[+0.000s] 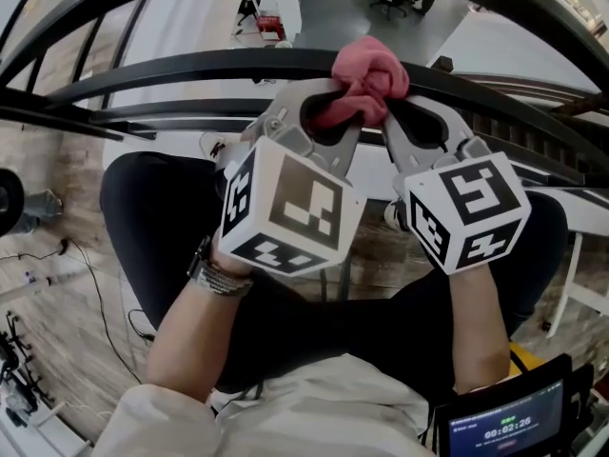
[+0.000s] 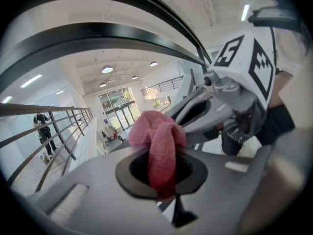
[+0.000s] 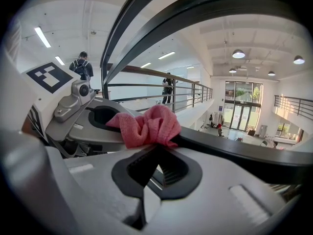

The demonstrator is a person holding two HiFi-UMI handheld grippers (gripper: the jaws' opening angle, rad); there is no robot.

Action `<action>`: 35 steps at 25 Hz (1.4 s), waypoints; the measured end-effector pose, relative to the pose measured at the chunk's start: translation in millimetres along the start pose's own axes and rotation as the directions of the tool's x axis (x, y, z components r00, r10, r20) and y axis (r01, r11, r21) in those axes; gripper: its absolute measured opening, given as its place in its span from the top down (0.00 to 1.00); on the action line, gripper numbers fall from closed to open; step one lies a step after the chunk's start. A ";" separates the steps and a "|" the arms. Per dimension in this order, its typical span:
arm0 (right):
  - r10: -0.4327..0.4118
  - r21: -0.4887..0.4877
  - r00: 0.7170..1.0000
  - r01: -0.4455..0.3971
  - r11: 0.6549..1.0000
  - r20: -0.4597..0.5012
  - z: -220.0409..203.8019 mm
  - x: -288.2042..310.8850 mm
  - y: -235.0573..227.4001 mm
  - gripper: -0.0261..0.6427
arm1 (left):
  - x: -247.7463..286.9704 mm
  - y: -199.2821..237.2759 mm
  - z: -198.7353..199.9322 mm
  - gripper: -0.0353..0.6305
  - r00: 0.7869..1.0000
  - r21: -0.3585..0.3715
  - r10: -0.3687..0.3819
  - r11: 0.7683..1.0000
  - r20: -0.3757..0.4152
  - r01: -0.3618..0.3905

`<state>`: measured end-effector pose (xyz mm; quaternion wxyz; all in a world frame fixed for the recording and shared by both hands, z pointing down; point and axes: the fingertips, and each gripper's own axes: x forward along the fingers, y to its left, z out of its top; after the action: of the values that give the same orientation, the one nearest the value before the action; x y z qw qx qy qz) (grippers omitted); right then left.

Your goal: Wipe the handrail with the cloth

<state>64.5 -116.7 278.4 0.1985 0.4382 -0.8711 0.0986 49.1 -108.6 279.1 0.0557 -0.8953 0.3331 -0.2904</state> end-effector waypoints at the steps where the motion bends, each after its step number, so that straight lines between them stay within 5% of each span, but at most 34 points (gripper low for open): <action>1: 0.003 -0.002 1.000 -0.003 1.000 0.001 0.5 2.8 5.4 0.96 | -3.8 2.5 -4.1 0.90 1.000 -0.002 0.005 1.000 0.004 -0.005; 35: 0.065 -0.022 0.998 -0.065 0.998 0.016 -13.2 -30.8 -42.9 0.96 | 32.8 -32.3 33.1 0.90 0.999 0.014 0.025 1.000 -0.040 -0.024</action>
<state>118.9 -115.5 276.9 0.1928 0.4082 -0.8876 0.0920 105.7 -107.4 277.1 0.0585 -0.8848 0.3433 -0.3097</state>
